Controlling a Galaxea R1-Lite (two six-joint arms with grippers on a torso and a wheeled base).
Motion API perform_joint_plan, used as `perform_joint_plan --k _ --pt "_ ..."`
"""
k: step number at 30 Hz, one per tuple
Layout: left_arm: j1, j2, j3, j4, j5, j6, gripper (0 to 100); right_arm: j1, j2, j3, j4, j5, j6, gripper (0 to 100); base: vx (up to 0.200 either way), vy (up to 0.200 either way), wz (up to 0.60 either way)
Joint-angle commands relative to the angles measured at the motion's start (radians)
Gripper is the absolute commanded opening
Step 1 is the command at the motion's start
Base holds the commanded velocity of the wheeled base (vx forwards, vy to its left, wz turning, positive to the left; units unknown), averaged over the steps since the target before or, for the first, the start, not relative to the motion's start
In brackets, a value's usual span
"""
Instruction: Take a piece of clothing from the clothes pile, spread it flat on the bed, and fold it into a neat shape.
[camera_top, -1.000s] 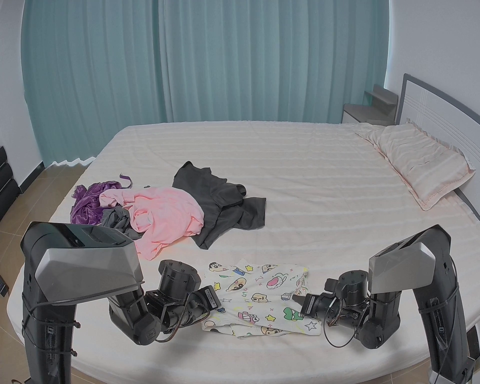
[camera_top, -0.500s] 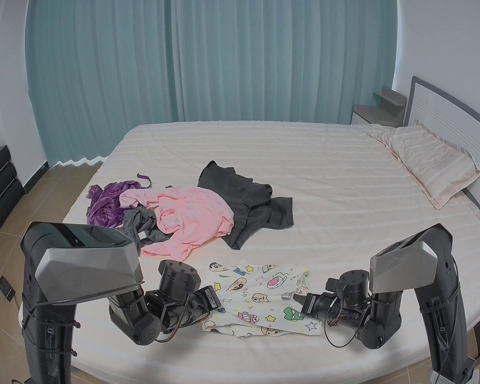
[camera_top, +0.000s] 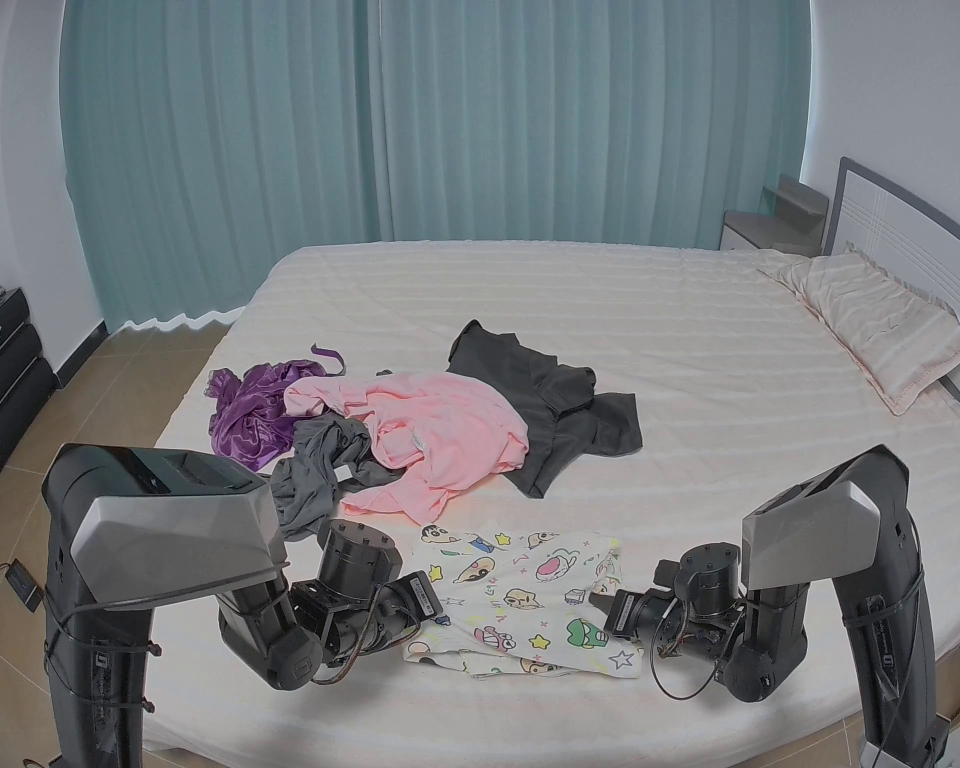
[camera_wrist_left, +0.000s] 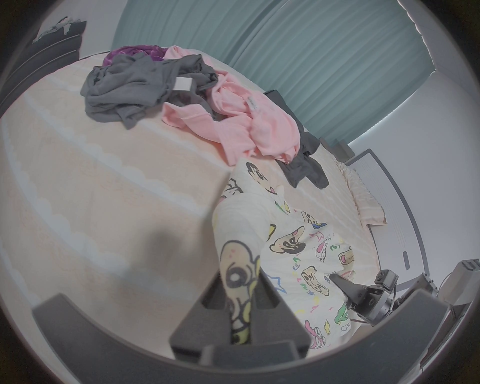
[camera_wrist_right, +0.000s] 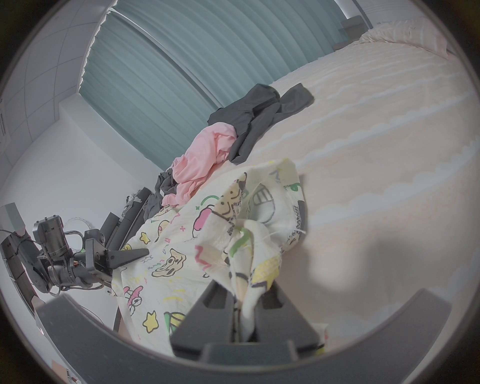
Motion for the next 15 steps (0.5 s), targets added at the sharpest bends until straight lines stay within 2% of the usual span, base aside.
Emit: perform_joint_plan --k 1,2,6,9,13,15 --pt "-0.001 0.004 0.006 0.000 0.001 0.001 0 0.002 -0.008 0.005 -0.013 0.001 0.001 0 0.000 0.000 0.00" --pt "-0.003 0.002 0.010 -0.002 -0.001 0.001 100 0.003 -0.008 0.007 -0.015 -0.002 0.001 100 0.000 0.000 0.00" --pt "-0.005 0.004 0.024 -0.020 -0.001 0.001 100 0.003 -0.031 0.044 -0.015 -0.043 0.001 100 0.000 0.000 0.00" --pt "-0.003 0.006 0.050 -0.071 -0.007 0.001 100 -0.007 -0.081 0.094 -0.015 -0.043 0.001 100 0.000 0.000 0.00" --pt "0.026 -0.008 0.090 -0.143 -0.068 -0.005 100 -0.049 -0.154 0.139 -0.013 -0.043 -0.005 100 0.000 0.000 0.00" --pt "0.057 -0.018 0.098 -0.172 -0.102 -0.037 100 -0.075 -0.205 0.171 -0.013 -0.037 -0.012 100 0.000 0.000 0.00"
